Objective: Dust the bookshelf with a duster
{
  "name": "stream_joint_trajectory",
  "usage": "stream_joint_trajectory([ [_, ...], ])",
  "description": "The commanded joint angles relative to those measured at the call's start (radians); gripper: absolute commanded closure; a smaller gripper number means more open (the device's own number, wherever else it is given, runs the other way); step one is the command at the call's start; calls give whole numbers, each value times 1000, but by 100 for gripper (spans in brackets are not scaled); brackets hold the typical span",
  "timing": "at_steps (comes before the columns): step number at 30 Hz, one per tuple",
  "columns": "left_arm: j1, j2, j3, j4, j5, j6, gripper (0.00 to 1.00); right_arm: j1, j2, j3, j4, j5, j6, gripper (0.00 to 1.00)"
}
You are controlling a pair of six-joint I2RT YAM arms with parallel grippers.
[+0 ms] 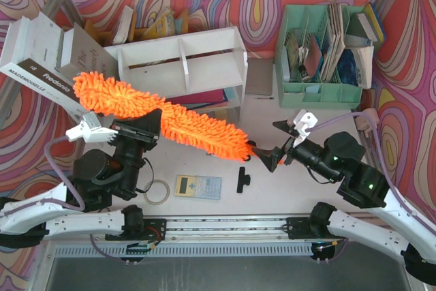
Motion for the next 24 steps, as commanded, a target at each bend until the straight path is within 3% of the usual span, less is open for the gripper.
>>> stream_joint_trajectory([
  [1, -14, -32, -9, -174, -189, -157, 100, 2, -31, -9, 124, 137, 32, 11],
  [11, -23, -54, -19, -473, -299, -495, 100, 2, -43, -25, 151, 256, 43, 7],
  [17, -23, -95, -23, -834, -399, -875, 100, 2, -30, -25, 153, 257, 52, 6],
  [24, -23, -234, -174, -752, -472, -875, 100, 2, -13, -18, 143, 235, 60, 3],
])
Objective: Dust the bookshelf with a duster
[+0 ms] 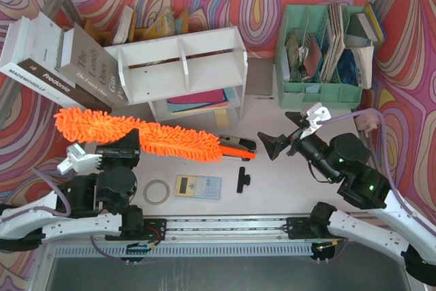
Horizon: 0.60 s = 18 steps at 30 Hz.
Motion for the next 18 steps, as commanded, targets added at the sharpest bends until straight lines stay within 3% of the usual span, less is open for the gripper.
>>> stream_joint_trajectory([
  [1, -3, -81, -96, 22, -192, -82, 100, 2, 6, -3, 35, -3, 14, 2],
  [18, -3, -366, -360, 66, -190, -2, 100, 1, 75, 0, 46, -12, 35, 2],
])
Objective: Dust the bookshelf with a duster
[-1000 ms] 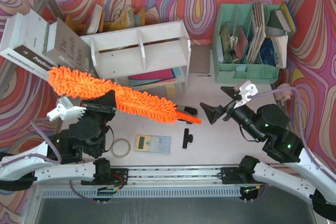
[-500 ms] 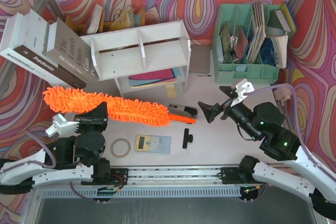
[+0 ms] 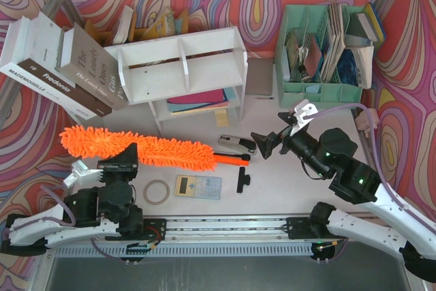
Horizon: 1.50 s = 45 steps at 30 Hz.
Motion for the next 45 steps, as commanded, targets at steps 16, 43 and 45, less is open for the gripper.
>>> stream_joint_trajectory([
  [16, 16, -133, -255, 81, -129, 46, 100, 2, 44, -9, 41, -21, 35, 1],
  [43, 249, -6, -216, -468, 170, -514, 86, 2, 32, -52, 54, -15, 112, 1],
  [45, 248, 4, -219, -475, 179, -524, 86, 2, 40, -54, 55, -4, 124, 1],
])
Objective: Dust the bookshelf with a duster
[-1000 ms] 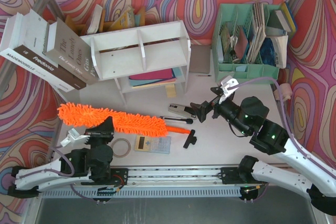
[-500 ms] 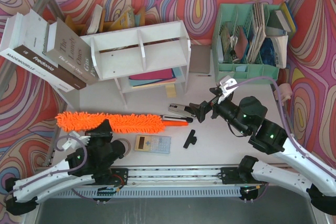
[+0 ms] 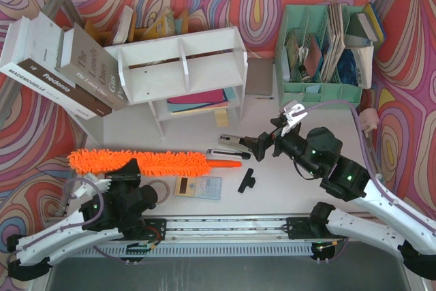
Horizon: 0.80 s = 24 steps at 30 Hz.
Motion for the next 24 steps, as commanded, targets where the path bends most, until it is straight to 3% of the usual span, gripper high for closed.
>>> stream_joint_trajectory([
  [1, 4, 12, -16, -44, 10, -9, 86, 2, 1, -9, 49, 21, 45, 1],
  [9, 13, 159, 10, -47, 34, -77, 82, 1, 59, -4, 41, 58, 142, 1],
  [11, 21, 199, 24, -39, 43, -73, 71, 1, 72, -2, 36, 69, 163, 1],
  [14, 34, 258, 49, 2, 57, -5, 66, 2, 88, 3, 15, 108, 199, 1],
  [19, 74, 325, 93, 24, 97, 82, 42, 1, 121, 8, -3, 137, 239, 1],
  [24, 140, 346, 145, 129, 157, 319, 16, 1, 154, 24, -34, 160, 286, 1],
])
